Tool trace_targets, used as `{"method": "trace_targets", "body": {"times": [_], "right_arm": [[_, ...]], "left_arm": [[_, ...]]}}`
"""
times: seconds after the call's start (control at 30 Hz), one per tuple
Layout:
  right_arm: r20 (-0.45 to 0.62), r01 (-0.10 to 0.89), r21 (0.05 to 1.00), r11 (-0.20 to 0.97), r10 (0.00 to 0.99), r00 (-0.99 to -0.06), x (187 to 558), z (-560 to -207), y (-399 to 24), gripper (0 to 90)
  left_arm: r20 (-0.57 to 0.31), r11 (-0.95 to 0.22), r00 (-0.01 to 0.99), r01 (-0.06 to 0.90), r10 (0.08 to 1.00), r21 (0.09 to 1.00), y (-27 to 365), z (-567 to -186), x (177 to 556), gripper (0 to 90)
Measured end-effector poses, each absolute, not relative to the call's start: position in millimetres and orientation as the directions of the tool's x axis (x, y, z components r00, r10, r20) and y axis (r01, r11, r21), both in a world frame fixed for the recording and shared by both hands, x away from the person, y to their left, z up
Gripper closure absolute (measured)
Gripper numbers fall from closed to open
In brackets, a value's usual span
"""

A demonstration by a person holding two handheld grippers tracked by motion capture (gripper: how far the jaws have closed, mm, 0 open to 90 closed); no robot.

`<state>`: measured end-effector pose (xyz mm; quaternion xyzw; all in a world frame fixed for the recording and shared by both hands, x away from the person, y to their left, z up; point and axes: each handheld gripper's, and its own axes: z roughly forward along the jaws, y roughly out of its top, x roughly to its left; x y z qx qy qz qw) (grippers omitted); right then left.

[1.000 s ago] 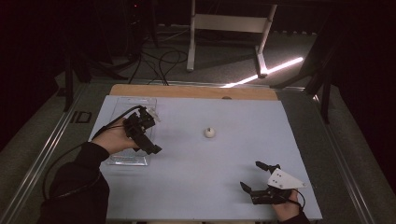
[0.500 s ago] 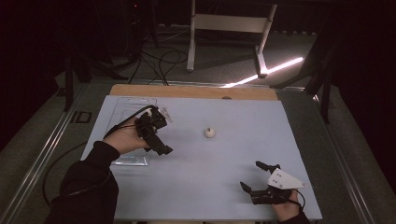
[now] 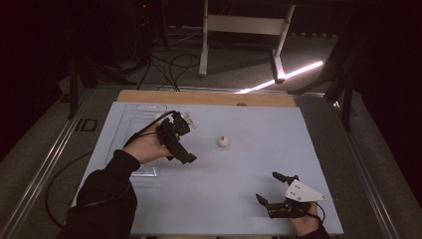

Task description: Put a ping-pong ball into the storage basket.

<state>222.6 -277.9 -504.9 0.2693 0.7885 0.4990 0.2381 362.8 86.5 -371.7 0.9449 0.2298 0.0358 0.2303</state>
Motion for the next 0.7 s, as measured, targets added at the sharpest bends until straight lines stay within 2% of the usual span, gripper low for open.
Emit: {"method": "trace_targets", "body": {"times": [0.7], "right_arm": [[-0.103, 0.189, 0.916, 0.354, 0.662, -0.743, 222, -504, -278, 8.9]], "left_arm": [[-0.053, -0.748, 0.878, 0.435, 0.475, 0.5, 58, -369, 370, 0.2]]}}
